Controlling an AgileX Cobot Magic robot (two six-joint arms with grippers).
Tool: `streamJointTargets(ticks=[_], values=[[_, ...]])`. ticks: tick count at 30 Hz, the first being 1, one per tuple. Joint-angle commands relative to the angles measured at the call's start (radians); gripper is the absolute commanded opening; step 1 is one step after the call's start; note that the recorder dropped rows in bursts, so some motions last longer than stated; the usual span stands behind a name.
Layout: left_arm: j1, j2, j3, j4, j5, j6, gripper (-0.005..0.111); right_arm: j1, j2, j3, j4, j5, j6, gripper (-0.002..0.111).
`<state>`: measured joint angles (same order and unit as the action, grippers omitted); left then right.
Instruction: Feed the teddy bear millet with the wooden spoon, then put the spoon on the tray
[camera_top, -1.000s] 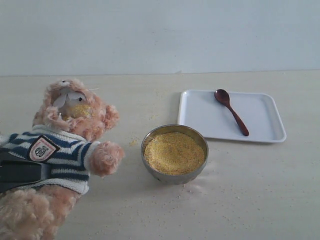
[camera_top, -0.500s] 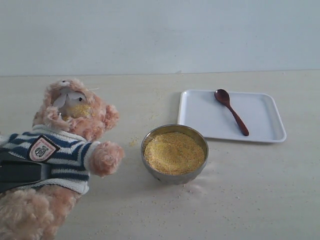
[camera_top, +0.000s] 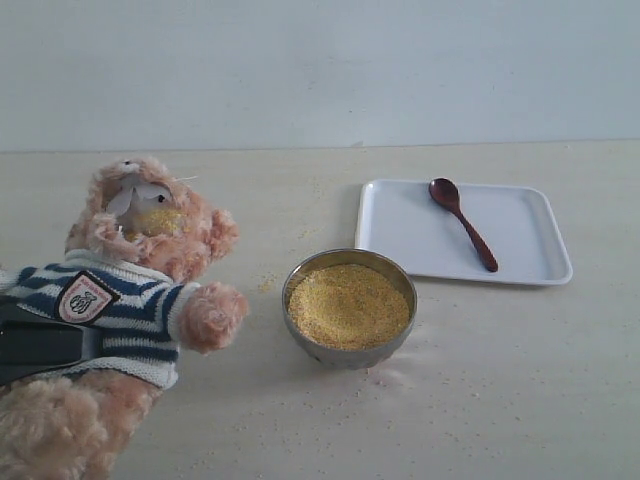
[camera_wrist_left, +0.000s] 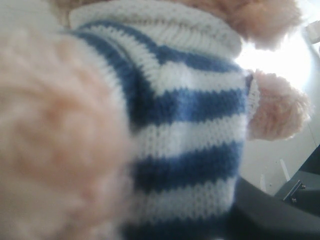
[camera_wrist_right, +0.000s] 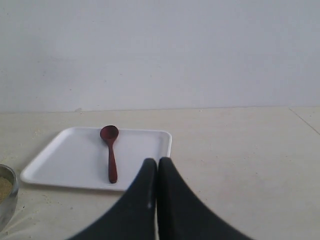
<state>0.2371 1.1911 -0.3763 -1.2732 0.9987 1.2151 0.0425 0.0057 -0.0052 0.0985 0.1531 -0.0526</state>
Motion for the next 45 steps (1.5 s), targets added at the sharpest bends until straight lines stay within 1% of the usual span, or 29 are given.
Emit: streamJointTargets(ticks=[1,15,19,24,27,33,36,41,45], values=[[0.001,0.001,0.003,-0.02,0.019,0.006,0.005,-0.003,-0.006,0.005,-0.007,-0.007,-0.009,0.0],[0.001,0.001,0.003,-0.02,0.021,0.006,0.005,-0.003,-0.006,0.005,-0.007,-0.007,-0.009,0.0],[0.001,0.001,0.003,-0.024,0.039,0.004,0.005,-0.003,-0.006,0.005,-0.007,-0.007,-0.009,0.0],[0.001,0.001,0.003,-0.095,0.036,0.006,0.005,-0.003,-0.006,0.005,-0.007,-0.007,-0.009,0.0],[0.001,0.001,0.003,-0.098,0.034,0.018,0.005,-0.003,-0.006,0.005,-0.007,-0.007,-0.009,0.0],[0.001,0.001,0.003,-0.061,-0.023,0.039,0.005,-0.003,-0.006,0.005,-0.007,-0.007,-0.009,0.0],[0.001,0.001,0.003,-0.061,-0.07,0.039,0.005,-0.003,-0.006,0.005,-0.007,-0.007,-0.009,0.0],[0.001,0.013,0.003,-0.061,-0.103,0.047,0.005,-0.003,-0.006,0.005,-0.007,-0.007,-0.009,0.0],[0.001,0.089,0.003,-0.067,-0.121,0.085,0.005,-0.003,-0.006,0.005,-0.007,-0.007,-0.009,0.0]])
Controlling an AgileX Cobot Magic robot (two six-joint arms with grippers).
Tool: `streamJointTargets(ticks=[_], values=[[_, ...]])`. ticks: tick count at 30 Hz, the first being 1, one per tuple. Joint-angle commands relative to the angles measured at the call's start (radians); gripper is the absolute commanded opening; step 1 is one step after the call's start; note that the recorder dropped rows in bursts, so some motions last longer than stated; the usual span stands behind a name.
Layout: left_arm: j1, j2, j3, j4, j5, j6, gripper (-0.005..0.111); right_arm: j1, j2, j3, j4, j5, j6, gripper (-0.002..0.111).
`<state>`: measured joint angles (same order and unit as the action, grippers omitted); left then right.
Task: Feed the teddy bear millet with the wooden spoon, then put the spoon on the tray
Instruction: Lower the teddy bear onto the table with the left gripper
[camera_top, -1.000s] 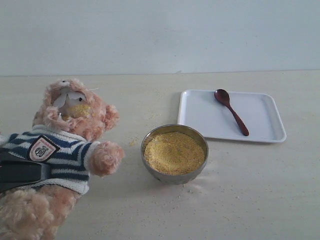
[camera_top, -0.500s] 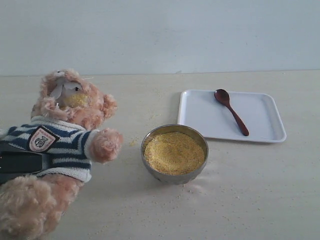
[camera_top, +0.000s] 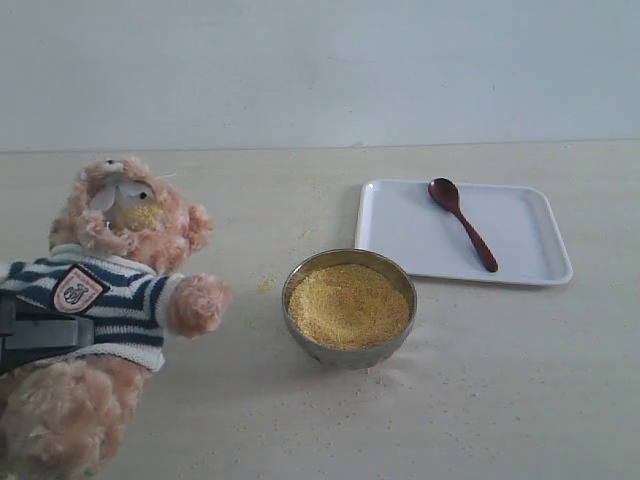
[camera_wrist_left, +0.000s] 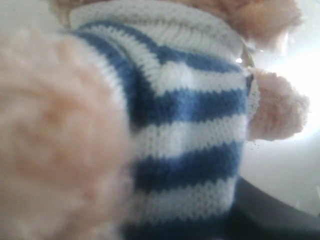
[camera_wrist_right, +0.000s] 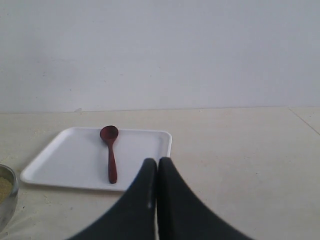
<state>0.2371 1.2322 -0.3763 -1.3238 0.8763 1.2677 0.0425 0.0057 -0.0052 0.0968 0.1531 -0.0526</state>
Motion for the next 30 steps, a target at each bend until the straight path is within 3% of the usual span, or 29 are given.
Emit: streamJointTargets(ticks=[1,8,18,30], values=[[0.001,0.085,0.003,-0.039,0.001,0.049,0.005,-0.003,-0.006,0.005,-0.005,-0.007,-0.009,0.0],[0.001,0.216,0.003,-0.139,-0.072,0.147,0.005,-0.003,-0.006,0.005,-0.005,-0.007,-0.009,0.0],[-0.003,0.336,0.003,-0.236,-0.066,0.297,0.005,-0.003,-0.006,0.005,-0.005,-0.007,-0.009,0.0],[-0.003,0.443,0.003,-0.28,-0.066,0.366,0.007,-0.003,-0.006,0.005,-0.005,-0.007,-0.009,0.0]])
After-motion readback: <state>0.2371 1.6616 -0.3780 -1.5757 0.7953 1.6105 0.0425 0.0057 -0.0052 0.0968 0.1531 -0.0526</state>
